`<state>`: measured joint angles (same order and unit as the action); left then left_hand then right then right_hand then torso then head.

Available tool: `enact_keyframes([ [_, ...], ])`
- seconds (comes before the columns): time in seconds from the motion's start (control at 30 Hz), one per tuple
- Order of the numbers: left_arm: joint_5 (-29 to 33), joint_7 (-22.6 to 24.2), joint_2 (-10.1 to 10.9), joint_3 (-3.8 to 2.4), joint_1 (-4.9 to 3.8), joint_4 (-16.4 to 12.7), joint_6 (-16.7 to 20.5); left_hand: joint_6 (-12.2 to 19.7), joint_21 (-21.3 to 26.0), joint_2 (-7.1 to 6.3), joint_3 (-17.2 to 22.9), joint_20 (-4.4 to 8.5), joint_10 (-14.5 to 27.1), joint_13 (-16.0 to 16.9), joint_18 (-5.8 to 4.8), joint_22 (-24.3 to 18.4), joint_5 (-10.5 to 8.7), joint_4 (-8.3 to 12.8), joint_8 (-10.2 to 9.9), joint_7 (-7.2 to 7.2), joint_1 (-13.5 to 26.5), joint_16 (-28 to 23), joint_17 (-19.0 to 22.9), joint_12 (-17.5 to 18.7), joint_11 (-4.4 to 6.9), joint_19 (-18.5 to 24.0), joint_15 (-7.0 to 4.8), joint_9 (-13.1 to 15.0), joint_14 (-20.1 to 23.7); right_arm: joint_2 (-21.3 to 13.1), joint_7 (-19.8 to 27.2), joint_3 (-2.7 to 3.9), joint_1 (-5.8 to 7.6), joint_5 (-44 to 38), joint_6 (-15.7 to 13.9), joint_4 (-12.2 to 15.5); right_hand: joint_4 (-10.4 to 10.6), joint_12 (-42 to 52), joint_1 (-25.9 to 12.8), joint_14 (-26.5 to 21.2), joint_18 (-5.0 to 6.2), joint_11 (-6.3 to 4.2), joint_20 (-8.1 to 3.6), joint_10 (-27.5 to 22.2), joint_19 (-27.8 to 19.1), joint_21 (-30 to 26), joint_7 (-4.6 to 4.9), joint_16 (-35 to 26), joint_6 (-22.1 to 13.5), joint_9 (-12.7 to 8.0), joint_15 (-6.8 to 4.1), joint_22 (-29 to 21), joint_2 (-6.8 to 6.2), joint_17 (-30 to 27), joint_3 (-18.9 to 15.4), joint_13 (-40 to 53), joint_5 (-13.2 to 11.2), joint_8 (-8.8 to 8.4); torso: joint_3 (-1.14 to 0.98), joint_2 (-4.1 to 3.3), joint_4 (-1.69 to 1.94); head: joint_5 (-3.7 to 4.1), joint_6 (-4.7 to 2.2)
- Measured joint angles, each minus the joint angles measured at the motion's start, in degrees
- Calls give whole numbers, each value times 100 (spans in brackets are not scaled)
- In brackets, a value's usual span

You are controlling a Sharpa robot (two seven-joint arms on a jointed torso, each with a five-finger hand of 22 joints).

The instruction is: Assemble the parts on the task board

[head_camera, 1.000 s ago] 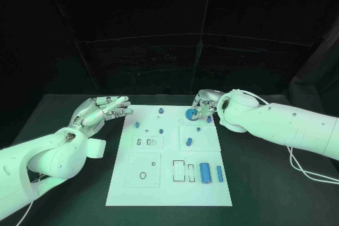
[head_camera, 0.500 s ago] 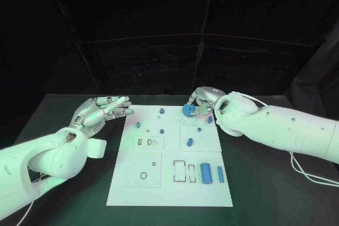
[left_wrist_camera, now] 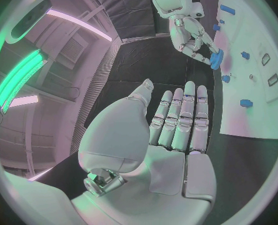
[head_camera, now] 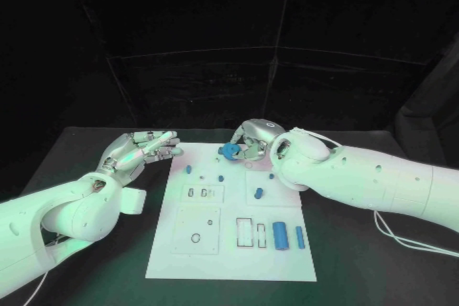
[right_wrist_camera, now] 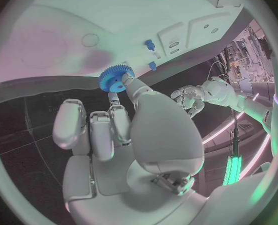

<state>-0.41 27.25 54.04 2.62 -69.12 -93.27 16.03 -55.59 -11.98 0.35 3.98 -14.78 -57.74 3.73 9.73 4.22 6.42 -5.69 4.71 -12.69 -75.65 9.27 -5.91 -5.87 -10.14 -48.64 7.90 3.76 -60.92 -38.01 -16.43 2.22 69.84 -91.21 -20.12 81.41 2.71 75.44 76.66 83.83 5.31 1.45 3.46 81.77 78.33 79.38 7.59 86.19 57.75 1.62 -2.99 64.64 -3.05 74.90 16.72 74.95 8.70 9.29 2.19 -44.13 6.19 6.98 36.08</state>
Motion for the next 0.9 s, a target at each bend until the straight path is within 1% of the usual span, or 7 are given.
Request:
enact_keyframes([
  [0.13, 0, -4, -12, 0, 0, 5, -3, 0, 0, 0, 0, 0, 0, 0, 0, 0, 0, 0, 0, 0, 0, 0, 0, 0, 0, 0, 0, 0, 0, 230, -79, -17, 2, -59, 33, -114, -4, -7, -50, 22, 0, 0, 0, 0, 0, 0, 0, 0, 0, 0, 22, -1, -7, 0, 7, 0, 0, -54, 0, 0, 2, -27, 9],
  [0.23, 0, -6, -17, 0, 0, 8, -5, 0, 0, 0, 0, 0, 0, 0, 0, 0, 0, 0, 0, 0, 0, 0, 0, 0, 0, 0, 0, 0, 0, 394, -132, -35, 2, -104, 78, -229, 70, -7, -90, 22, 0, 0, 0, 0, 0, 0, 0, 0, 0, 0, 22, -6, -3, 0, 107, 0, 41, -87, -2, 0, 2, -42, 12],
  [0.4, 0, -8, -24, 0, 0, 11, -7, 0, 0, 0, 0, 0, 0, 0, 0, 1, 0, 0, 0, 0, 0, 0, 0, 0, 0, 0, 0, 0, 0, 570, -195, -112, 1, -166, 158, -369, 71, -7, -110, 22, 1, 0, 0, 0, 0, 0, 0, 0, 0, 0, 22, -6, -23, 2, 153, -1, 42, -112, -4, -1, -2, -51, 19],
  [0.53, 0, -10, -27, 0, 0, 11, -9, 0, 0, 0, 0, 0, 0, 0, 0, 1, 0, 0, 0, 0, 0, 0, 0, 0, 0, 0, 0, 0, 0, 662, -236, -140, -1, -201, 229, -466, 94, -8, -129, 22, 1, 20, 0, -20, 0, 0, 0, 0, 0, 1, 22, -6, -42, 4, 177, -1, 42, -118, -5, -1, -5, -62, 24],
  [0.7, 0, -11, -28, 0, -1, 11, -11, 0, 0, 0, 0, 0, 0, 0, 0, 1, 0, 0, 0, 0, 0, 0, 0, 0, 0, 0, 0, 0, 0, 752, -276, -152, 0, -248, 286, -563, 116, -54, -197, 20, 1, 40, 1, -40, 0, 0, 4, 0, 4, 1, 24, -6, -109, 4, 199, -1, 42, -131, -9, -1, -11, -81, 27],
  [0.87, 0, -12, -30, 0, -1, 13, -13, 0, 0, 0, 0, 0, 0, 0, 0, 2, 0, 0, 0, 0, 0, 0, 0, 0, 0, 0, 0, 0, 0, 810, -307, -156, 1, -292, 314, -628, 121, -166, -324, 11, 1, 104, 27, -104, -16, 0, 27, 0, 108, 5, 78, -10, -233, 3, 204, -69, 44, -273, -11, -3, -14, -94, 32],
  [0.9, 0, -13, -31, 0, -1, 14, -13, 0, 0, 0, 0, 0, 0, 0, 0, 2, 0, 0, 0, 0, 0, 0, 0, 0, 0, 0, 0, 0, 0, 818, -309, -157, 1, -299, 317, -637, 125, -168, -364, 18, 1, 123, 58, -123, -10, 0, 30, 0, 91, 80, 109, -10, -258, 3, 209, -78, 50, -323, -11, -3, -15, -95, 34],
])
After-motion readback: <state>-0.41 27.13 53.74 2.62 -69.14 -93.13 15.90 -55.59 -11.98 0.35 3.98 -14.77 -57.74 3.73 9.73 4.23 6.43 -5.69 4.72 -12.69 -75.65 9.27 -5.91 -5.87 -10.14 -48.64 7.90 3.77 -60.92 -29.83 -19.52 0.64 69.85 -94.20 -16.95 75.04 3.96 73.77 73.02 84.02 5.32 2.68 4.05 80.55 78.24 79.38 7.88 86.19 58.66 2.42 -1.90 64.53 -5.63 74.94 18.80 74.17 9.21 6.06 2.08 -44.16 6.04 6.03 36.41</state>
